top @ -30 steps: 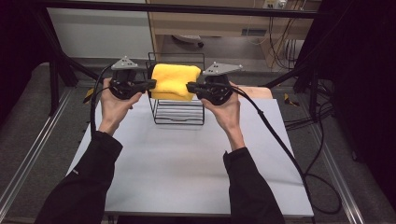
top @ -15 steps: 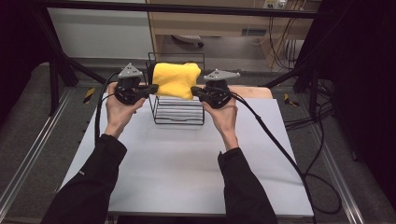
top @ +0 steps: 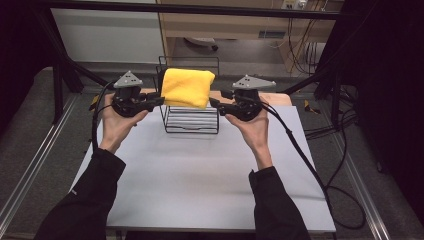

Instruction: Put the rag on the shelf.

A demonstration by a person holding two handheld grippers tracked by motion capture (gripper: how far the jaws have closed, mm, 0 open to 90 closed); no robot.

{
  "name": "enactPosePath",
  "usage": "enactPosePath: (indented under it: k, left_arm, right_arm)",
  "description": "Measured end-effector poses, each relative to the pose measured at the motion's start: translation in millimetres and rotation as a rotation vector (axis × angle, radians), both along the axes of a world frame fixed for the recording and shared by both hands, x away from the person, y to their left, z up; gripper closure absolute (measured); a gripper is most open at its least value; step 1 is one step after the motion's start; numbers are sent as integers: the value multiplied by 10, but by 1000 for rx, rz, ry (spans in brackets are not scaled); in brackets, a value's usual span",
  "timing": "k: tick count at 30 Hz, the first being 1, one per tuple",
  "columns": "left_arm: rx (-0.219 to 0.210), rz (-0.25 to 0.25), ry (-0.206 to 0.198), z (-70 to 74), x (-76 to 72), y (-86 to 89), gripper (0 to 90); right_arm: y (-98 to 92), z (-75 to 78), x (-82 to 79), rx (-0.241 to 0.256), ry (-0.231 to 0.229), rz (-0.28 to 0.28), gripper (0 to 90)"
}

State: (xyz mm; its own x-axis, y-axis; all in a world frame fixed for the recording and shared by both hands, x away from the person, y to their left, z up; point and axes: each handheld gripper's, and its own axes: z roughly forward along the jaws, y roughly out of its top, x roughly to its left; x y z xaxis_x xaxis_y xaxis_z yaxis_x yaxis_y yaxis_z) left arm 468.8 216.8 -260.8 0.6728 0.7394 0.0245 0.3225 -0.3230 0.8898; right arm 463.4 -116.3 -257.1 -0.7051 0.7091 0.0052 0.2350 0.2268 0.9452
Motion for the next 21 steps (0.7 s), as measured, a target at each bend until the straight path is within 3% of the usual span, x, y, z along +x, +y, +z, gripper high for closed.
enactPosePath:
  k: [7,10,15,18,21]
  left_arm:
    - [12,-4,27,-162,-160,159,438]
    - [20,-7,28,-318,-265,244,340]
    - [27,-14,54,-560,-381,307,193]
    - [31,11,73,-733,-453,307,117]
    - [46,28,69,-901,-542,308,92]
  right_arm:
    - [-243,-82,-123,-7,48,-25,218]
    - [-350,-145,-162,-4,67,-25,149]
    - [-523,-267,-246,6,83,-38,94]
    - [-616,-370,-301,5,97,-47,69]
    - [-702,-512,-359,1,118,-53,41]
